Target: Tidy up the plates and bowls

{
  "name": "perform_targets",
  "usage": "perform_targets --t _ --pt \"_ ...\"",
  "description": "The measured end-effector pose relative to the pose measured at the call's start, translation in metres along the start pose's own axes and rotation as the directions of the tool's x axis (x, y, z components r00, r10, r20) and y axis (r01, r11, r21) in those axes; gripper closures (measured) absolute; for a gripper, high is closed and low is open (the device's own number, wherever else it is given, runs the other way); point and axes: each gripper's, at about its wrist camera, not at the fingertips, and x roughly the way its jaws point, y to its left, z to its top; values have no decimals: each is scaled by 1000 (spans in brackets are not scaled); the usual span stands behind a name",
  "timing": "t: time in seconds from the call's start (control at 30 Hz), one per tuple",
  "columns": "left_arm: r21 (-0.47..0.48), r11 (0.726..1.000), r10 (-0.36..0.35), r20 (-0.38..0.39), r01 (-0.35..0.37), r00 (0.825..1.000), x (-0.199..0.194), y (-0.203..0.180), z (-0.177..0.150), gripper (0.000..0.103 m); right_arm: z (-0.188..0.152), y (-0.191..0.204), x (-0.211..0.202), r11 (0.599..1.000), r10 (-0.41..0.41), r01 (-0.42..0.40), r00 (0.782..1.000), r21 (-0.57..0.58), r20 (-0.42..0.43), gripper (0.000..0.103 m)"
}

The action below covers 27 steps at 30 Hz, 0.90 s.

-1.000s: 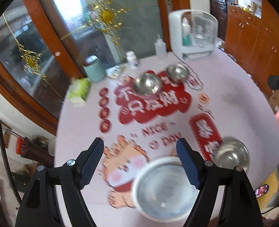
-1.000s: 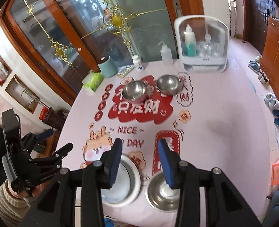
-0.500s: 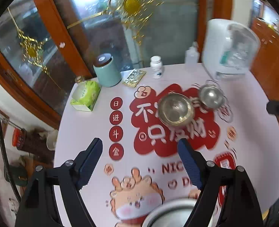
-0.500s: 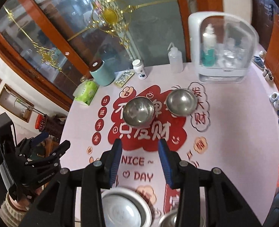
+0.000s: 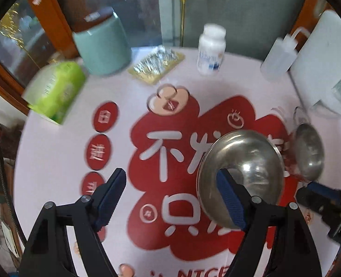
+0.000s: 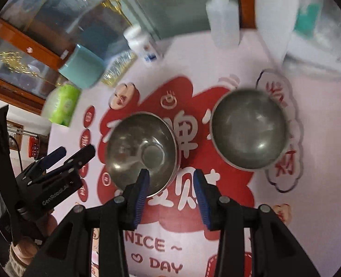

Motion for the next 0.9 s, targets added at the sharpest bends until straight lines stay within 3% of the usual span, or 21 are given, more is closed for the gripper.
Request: perform_targets --t 0.1,0.2,0.23,0.3,0.33,0.43,0.57,0.9 --pt "16 1000 -10 -28 11 1000 24 -8 0 31 2 -4 17 1000 -9 9 1000 2 -14 63" --pt "34 999 -28 -54 29 998 40 -14 -2 48 4 -7 31 1000 1 0 1000 10 -27 68" --pt "37 998 -40 -67 43 997 42 -15 -5 64 4 -8 36 1000 12 -11 999 9 -37 79" --pt "32 994 -98 -91 101 991 47 -16 -7 79 4 -7 42 999 51 -50 997 11 -50 89" --pt "25 991 -128 -95 131 987 46 -17 -8 94 4 -7 41 999 51 -50 998 6 -40 89" --pt "13 992 -127 -108 129 986 38 -20 -13 94 1 -1 34 999 10 -11 1000 -37 -28 91" --pt "38 992 -120 -90 124 989 13 -24 -23 94 -6 1 15 998 26 -27 999 -48 -21 92" --pt "103 987 -119 -42 122 992 -99 -35 -69 93 -68 17 -87 993 56 -51 997 -103 51 91"
